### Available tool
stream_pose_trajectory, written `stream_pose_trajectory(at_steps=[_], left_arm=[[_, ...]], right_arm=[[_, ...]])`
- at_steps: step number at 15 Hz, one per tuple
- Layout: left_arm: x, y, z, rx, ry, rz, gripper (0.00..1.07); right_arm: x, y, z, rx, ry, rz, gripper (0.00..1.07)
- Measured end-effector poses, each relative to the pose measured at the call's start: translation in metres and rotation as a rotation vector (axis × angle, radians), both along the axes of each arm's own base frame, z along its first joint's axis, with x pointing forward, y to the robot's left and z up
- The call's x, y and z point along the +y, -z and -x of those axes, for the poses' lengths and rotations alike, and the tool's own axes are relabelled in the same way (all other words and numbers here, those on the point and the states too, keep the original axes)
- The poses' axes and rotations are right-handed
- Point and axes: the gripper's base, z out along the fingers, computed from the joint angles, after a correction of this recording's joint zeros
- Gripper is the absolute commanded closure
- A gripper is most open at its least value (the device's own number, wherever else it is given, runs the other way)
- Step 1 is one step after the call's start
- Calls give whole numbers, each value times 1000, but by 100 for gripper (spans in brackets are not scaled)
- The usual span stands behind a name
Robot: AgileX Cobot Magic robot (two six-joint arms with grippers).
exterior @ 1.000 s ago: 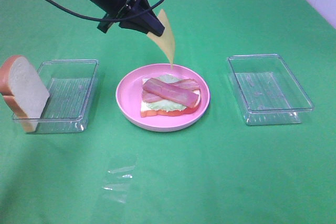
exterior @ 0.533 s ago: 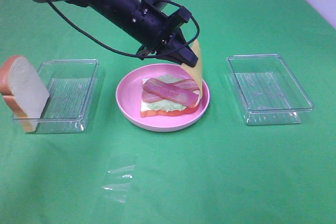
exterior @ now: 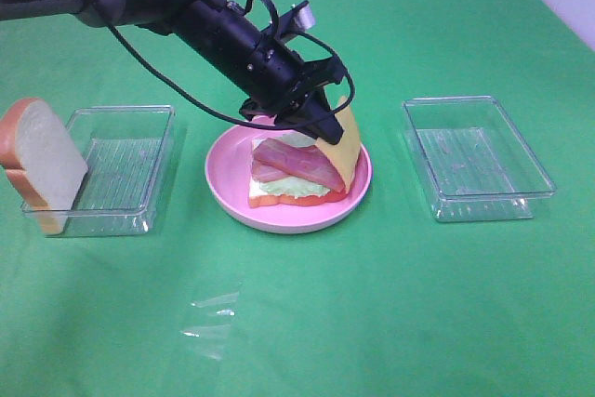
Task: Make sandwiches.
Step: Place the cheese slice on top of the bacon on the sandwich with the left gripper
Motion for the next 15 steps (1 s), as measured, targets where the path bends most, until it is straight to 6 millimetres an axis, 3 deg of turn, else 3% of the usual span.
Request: stream_pose_trajectory(at_steps=[8,12,14,15], left_arm=[[20,15,-5,-44,-28,-278,107],[22,16,-6,-57,-36,-301,107],[22,15,-8,-61,-61,-302,87],[23,12,-8,-72,-66,-299,55]], right_arm=[[0,0,0,0,0,0,18],[0,0,0,0,0,0,18],[0,0,0,0,0,0,18],[0,0,0,0,0,0,18]])
